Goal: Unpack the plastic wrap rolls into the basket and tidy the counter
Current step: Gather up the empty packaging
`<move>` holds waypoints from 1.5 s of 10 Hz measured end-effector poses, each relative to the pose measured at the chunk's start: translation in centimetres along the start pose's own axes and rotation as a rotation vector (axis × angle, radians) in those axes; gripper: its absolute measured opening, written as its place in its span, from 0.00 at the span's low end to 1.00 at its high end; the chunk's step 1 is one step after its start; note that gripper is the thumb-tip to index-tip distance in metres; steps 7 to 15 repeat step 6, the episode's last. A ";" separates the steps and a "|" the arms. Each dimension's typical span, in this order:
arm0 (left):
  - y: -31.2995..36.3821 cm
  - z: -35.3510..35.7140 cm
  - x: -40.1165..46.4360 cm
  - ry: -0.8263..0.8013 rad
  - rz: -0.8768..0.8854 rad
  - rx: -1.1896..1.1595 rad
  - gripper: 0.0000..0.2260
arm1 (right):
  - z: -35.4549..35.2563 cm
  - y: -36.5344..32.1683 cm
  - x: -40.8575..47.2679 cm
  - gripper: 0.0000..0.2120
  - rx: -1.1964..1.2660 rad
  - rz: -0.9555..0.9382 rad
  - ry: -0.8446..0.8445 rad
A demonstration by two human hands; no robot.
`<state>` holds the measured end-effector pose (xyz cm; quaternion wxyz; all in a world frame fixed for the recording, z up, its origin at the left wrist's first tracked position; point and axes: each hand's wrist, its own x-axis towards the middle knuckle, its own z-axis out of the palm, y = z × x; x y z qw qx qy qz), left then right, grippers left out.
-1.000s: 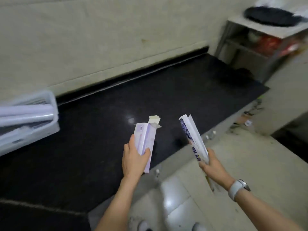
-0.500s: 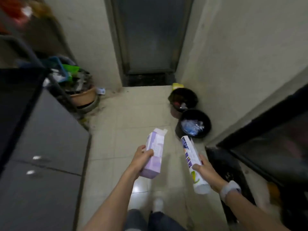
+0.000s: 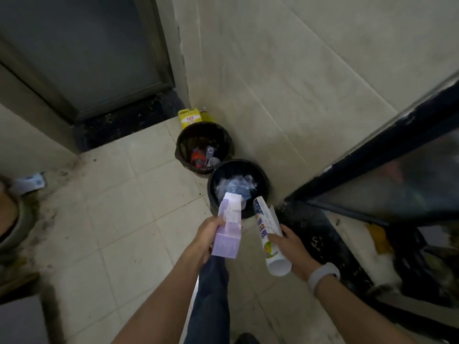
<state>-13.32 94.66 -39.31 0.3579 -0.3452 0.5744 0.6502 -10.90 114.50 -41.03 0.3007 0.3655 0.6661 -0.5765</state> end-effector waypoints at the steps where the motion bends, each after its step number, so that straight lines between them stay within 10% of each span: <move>1: 3.1 0.0 8.4 0.070 -0.009 0.045 0.03 | 2.4 -3.1 8.3 0.28 0.065 0.030 0.002; 4: 6.0 0.4 25.6 0.028 -0.162 0.227 0.26 | 4.7 -4.7 24.9 0.29 -0.027 0.192 -0.025; 15: 7.1 0.4 24.1 0.079 -0.114 0.399 0.24 | 3.2 -6.9 23.8 0.25 -0.235 0.167 -0.013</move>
